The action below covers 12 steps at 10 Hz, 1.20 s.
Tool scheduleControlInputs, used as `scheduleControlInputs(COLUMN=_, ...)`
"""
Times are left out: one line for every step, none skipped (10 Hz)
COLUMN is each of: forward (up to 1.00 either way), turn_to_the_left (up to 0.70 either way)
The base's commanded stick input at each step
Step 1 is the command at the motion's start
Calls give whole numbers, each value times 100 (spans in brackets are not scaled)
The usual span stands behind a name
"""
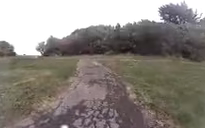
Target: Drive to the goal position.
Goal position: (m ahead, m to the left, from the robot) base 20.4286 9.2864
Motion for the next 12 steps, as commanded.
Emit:
scheduleControlInputs(forward=70, turn_to_the_left=32)
scheduleControlInputs(forward=70, turn_to_the_left=20)
scheduleControlInputs(forward=70, turn_to_the_left=2)
scheduleControlInputs(forward=70, turn_to_the_left=29)
scheduleControlInputs(forward=70, turn_to_the_left=32)
scheduleControlInputs(forward=70, turn_to_the_left=23)
scheduleControlInputs(forward=70, turn_to_the_left=10)
scheduleControlInputs(forward=70, turn_to_the_left=0)
scheduleControlInputs(forward=70, turn_to_the_left=0)
scheduleControlInputs(forward=70, turn_to_the_left=-10)
scheduleControlInputs(forward=70, turn_to_the_left=-23)
scheduleControlInputs(forward=70, turn_to_the_left=-32)
